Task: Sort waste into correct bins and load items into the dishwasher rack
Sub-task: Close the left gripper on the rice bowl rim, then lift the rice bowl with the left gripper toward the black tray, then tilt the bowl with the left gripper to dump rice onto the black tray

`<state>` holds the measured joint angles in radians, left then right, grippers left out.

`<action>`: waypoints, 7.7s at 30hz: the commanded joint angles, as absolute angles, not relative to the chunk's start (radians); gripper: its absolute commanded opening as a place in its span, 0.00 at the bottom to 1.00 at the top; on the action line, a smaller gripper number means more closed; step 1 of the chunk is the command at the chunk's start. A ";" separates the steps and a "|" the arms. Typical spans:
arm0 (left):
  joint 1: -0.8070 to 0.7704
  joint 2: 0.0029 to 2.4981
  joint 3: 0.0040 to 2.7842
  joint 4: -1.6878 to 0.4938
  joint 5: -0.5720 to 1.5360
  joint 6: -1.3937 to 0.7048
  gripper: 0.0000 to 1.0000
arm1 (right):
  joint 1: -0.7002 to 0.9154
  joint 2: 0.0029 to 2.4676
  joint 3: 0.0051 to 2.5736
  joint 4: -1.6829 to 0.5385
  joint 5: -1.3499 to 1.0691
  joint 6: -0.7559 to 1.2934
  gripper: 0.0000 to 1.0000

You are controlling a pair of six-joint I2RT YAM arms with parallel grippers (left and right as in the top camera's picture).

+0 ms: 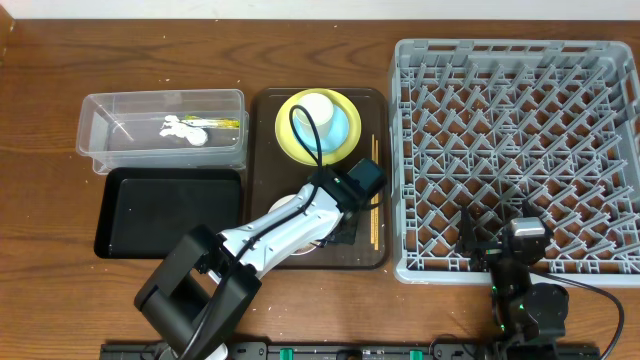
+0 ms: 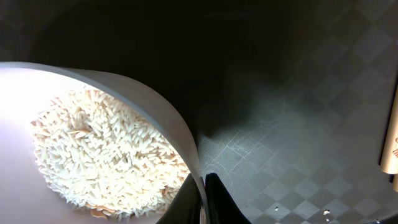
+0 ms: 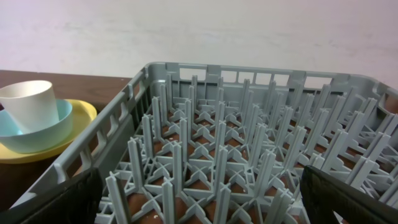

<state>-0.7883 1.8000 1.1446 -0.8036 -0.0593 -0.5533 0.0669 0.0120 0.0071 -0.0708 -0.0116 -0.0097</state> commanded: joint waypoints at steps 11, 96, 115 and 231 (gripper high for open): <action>-0.782 1.752 1.141 -0.823 -0.064 -0.556 0.06 | 0.076 0.009 0.006 -0.075 -0.016 -0.016 0.99; -0.692 1.755 1.074 -0.752 -0.053 -0.519 0.06 | 0.076 0.009 0.006 -0.075 -0.016 -0.016 0.99; -0.464 1.429 1.106 -0.849 0.161 -0.370 0.06 | 0.076 0.009 0.006 -0.075 -0.016 -0.016 0.99; 0.799 1.503 0.870 -0.673 1.533 -0.131 0.07 | 0.076 0.011 0.006 -0.075 -0.016 -0.016 0.99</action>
<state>0.7967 1.5333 0.8677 -0.6563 1.5417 -0.1417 0.0669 0.0124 0.0071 -0.0708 -0.0116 -0.0097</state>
